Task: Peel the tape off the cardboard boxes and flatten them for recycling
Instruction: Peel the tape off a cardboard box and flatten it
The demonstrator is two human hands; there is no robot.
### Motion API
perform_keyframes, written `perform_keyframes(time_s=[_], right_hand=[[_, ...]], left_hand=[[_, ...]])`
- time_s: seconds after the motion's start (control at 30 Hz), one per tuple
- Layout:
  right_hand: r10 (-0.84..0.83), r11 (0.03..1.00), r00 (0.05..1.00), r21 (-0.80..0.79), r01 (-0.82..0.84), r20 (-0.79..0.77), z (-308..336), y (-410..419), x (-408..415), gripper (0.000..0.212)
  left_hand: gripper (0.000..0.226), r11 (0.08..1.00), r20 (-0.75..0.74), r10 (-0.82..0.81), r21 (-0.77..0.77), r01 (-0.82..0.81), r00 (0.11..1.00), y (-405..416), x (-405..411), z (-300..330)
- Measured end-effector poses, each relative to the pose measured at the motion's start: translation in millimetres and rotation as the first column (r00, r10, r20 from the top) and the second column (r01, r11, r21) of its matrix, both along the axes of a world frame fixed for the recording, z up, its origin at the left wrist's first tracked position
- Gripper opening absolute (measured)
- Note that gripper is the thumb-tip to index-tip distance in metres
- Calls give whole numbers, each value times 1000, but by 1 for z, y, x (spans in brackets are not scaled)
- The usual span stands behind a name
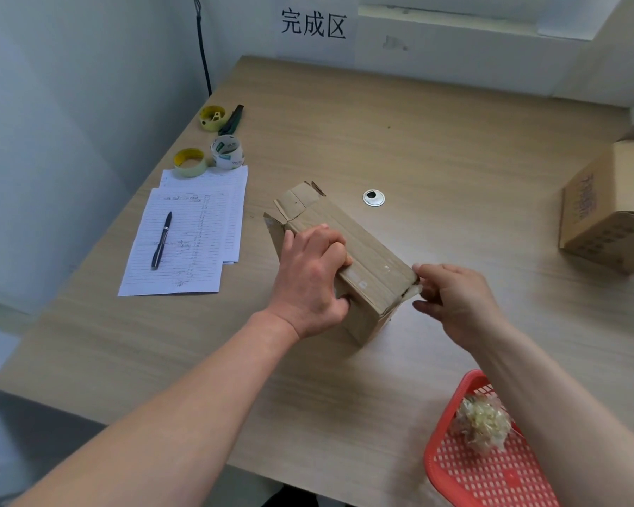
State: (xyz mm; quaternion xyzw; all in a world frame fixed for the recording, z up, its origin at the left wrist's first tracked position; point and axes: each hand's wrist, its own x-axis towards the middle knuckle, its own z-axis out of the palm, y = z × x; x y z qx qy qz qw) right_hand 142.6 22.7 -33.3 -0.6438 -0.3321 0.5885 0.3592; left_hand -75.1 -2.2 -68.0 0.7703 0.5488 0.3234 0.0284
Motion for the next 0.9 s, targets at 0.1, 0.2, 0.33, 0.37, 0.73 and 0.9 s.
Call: perform_keyframes(time_s=[0.1, 0.2, 0.33, 0.37, 0.73, 0.9], right_hand=[[-174, 984, 967, -8, 176, -186, -2, -12, -4, 21], [-356, 931, 881, -37, 363, -311, -2, -24, -12, 18], [-479, 868, 810, -44, 495, -340, -2, -38, -19, 24], [-466, 874, 820, -31, 485, -332, -2, -40, -20, 25], [-309, 926, 936, 172, 336, -166, -2, -63, -27, 14], [-265, 933, 963, 240, 269, -52, -1, -74, -31, 26]], left_hand=[[44, 1000, -1, 8, 11, -8, 1000, 0, 0, 0], [45, 1000, -7, 25, 14, -25, 1000, 0, 1, -1], [46, 999, -38, 51, 4, -51, 998, -1, 4, 1], [46, 999, -46, 53, 3, -52, 998, -2, 4, 1], [45, 998, -79, 56, -7, -57, 995, -1, 4, 4], [45, 998, -89, 62, -7, -63, 994, -2, 4, 5]])
